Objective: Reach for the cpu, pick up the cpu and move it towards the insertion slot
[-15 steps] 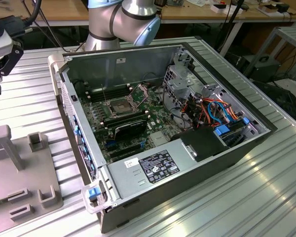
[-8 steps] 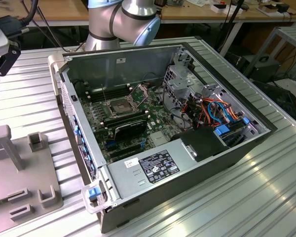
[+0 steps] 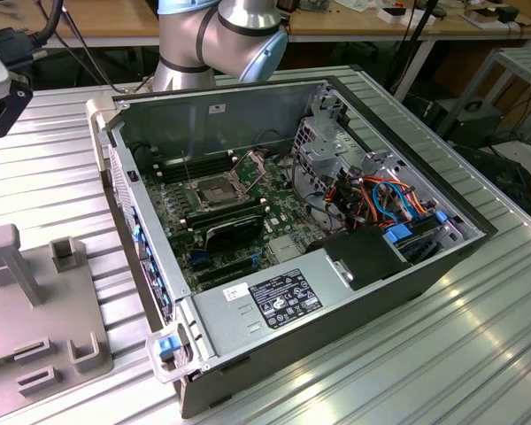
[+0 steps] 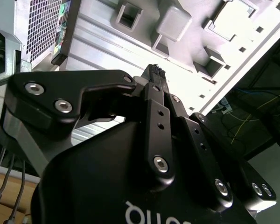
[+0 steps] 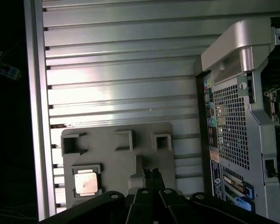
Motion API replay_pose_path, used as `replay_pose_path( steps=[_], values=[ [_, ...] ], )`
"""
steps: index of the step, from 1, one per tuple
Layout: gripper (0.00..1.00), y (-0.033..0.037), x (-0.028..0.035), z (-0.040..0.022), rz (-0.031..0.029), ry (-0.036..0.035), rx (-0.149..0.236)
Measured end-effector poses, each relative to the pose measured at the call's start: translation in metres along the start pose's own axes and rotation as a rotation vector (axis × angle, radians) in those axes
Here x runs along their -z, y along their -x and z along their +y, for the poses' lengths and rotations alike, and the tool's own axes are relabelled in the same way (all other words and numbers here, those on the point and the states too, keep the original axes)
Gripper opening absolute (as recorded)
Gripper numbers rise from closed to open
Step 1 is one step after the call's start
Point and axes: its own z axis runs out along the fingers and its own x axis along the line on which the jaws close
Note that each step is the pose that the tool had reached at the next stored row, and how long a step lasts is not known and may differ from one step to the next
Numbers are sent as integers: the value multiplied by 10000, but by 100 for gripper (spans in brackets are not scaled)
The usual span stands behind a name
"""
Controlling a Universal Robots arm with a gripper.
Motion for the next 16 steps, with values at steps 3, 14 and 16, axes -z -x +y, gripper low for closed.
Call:
replay_pose_path(
  steps=[3, 14, 16],
  values=[
    [11, -1, 0, 0, 0, -1, -1],
    [11, -134, 3, -73, -1, 0, -1],
    [11, -157, 3, -78, 0, 1, -1]
  ],
)
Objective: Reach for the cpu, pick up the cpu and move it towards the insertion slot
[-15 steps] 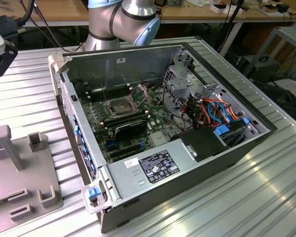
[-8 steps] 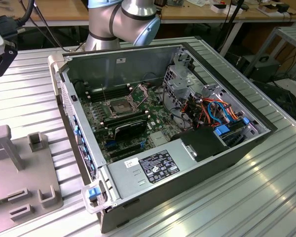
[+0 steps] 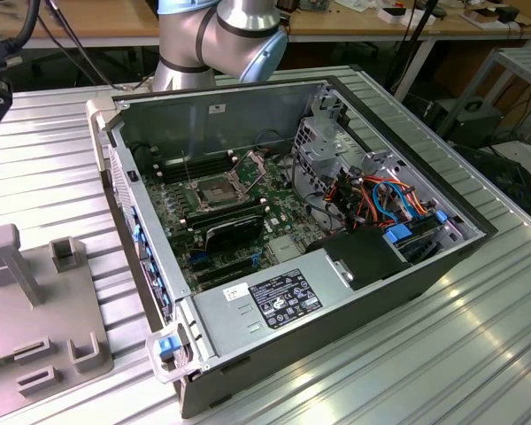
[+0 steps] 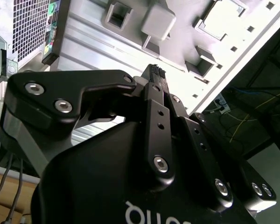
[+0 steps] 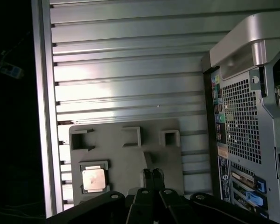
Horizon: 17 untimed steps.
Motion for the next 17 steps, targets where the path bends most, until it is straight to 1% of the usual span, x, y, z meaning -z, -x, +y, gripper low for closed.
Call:
replay_pose_path(
  steps=[10, 12, 17],
  values=[
    [11, -125, -1, -19, 0, 0, 1],
    [11, -161, -1, -22, 0, 0, 1],
    [11, -215, -1, -26, 0, -1, 0]
  ],
)
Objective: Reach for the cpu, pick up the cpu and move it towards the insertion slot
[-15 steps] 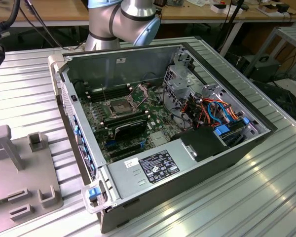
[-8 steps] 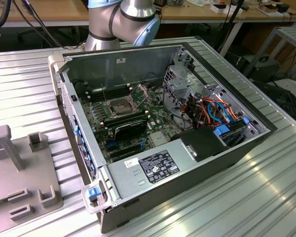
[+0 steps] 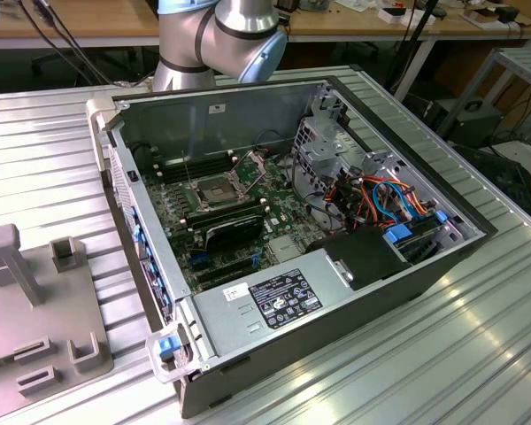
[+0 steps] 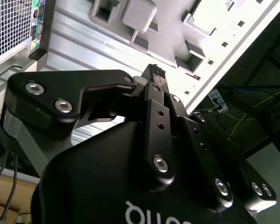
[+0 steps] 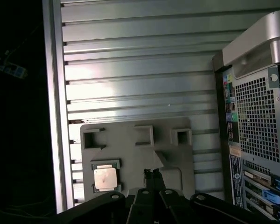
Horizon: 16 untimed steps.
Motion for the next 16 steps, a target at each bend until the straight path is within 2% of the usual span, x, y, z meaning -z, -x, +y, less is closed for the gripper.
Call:
replay_pose_path(
  steps=[10, 16],
  values=[
    [11, -124, -1, -15, 4, 0, 0],
    [11, -218, -2, -48, 6, 0, 0]
  ],
)
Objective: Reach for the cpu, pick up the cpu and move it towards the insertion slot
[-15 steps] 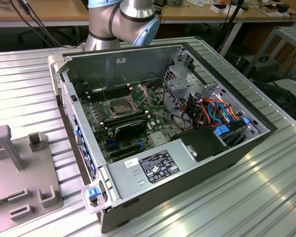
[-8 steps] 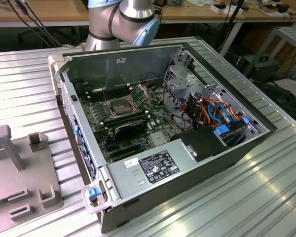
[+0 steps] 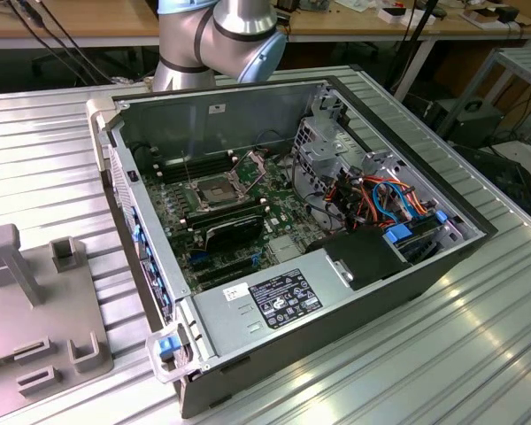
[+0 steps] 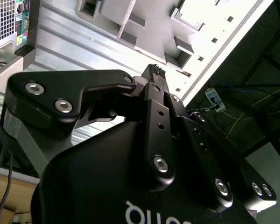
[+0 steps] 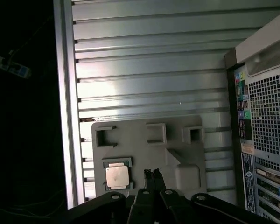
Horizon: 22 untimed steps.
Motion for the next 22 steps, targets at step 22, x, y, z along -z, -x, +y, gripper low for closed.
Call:
replay_pose_path(
  steps=[22],
  values=[
    [11, -232, 0, -90, 27, -2, -1]
  ],
)
